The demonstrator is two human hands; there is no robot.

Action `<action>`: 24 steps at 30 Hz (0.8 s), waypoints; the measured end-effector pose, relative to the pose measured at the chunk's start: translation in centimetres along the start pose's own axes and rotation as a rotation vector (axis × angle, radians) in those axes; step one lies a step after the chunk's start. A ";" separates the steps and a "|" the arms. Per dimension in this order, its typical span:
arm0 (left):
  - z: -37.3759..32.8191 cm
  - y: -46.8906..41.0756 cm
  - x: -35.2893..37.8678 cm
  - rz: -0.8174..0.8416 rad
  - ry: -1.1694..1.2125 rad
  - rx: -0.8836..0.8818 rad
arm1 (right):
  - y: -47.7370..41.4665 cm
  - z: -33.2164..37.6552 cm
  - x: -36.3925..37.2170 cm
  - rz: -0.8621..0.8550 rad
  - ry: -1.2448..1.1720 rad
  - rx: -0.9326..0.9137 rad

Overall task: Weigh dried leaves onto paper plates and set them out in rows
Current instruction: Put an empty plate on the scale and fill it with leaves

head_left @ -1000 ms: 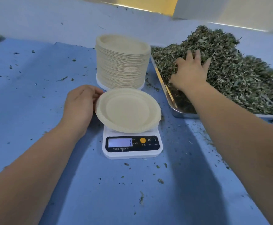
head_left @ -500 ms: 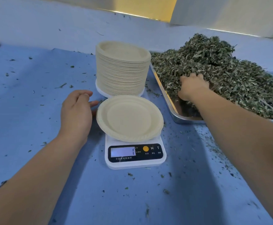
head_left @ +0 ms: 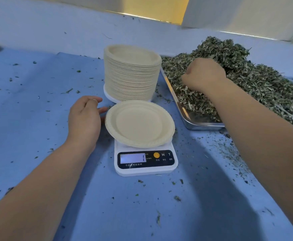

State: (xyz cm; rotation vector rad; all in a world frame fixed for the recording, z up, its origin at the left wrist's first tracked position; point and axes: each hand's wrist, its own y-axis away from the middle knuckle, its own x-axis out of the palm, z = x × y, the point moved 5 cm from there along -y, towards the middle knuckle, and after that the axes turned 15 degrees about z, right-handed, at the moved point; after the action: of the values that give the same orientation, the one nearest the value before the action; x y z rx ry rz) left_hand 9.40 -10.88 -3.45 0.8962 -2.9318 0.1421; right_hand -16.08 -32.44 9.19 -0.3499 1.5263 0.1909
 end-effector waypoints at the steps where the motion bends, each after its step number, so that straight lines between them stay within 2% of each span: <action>1: 0.0 0.1 0.0 0.004 -0.012 -0.002 | -0.1 -0.1 -0.2 -0.045 -0.004 -0.017; 3: -0.1 0.3 0.2 0.017 -0.034 -0.011 | -0.7 -0.5 0.8 0.016 0.021 0.006; 7: -0.2 0.3 0.1 0.030 -0.050 -0.018 | -1.5 -1.9 6.9 0.411 -0.022 0.061; 9: -0.2 0.2 0.1 0.032 -0.044 -0.021 | -1.2 -2.1 9.0 0.517 -0.025 0.033; 16: -0.2 0.2 0.1 0.035 -0.044 -0.016 | 0.2 -2.0 7.4 0.621 0.062 -0.038; 21: -0.4 0.4 0.2 0.036 -0.044 -0.028 | 3.0 -2.0 8.5 0.525 0.180 -0.030; 24: -0.5 0.5 0.2 0.036 -0.051 -0.024 | 3.6 -2.0 8.5 0.453 0.165 -0.044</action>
State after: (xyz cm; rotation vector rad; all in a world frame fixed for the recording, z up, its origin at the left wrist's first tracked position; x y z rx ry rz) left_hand 9.00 -10.51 -3.00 0.8573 -2.9911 0.0867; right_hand -18.78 -30.49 0.38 -0.0491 1.7521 0.5628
